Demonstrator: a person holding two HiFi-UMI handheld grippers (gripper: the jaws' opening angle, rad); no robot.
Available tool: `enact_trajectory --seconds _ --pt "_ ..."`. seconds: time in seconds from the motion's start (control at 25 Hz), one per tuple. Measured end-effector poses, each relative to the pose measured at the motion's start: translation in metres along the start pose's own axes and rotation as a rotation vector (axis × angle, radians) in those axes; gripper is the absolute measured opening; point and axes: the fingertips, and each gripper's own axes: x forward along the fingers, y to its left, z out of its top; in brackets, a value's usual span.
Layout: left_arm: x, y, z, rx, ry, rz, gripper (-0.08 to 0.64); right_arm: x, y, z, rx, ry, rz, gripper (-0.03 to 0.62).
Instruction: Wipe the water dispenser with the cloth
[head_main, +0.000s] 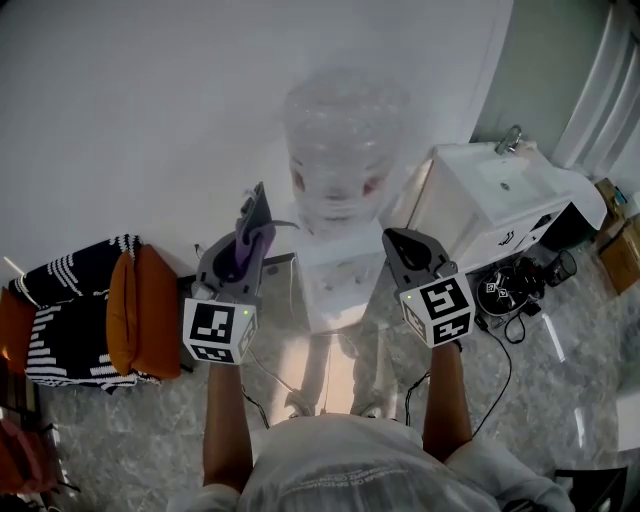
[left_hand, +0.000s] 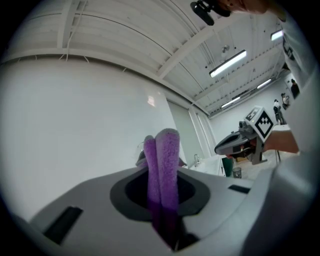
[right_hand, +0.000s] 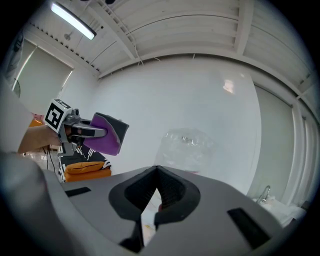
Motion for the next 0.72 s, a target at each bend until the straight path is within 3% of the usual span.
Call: enact_trajectory --seconds 0.72 --pt "0.013 0.003 -0.018 -0.046 0.008 -0.04 0.055 0.004 -0.009 -0.001 -0.009 0.02 -0.033 0.014"
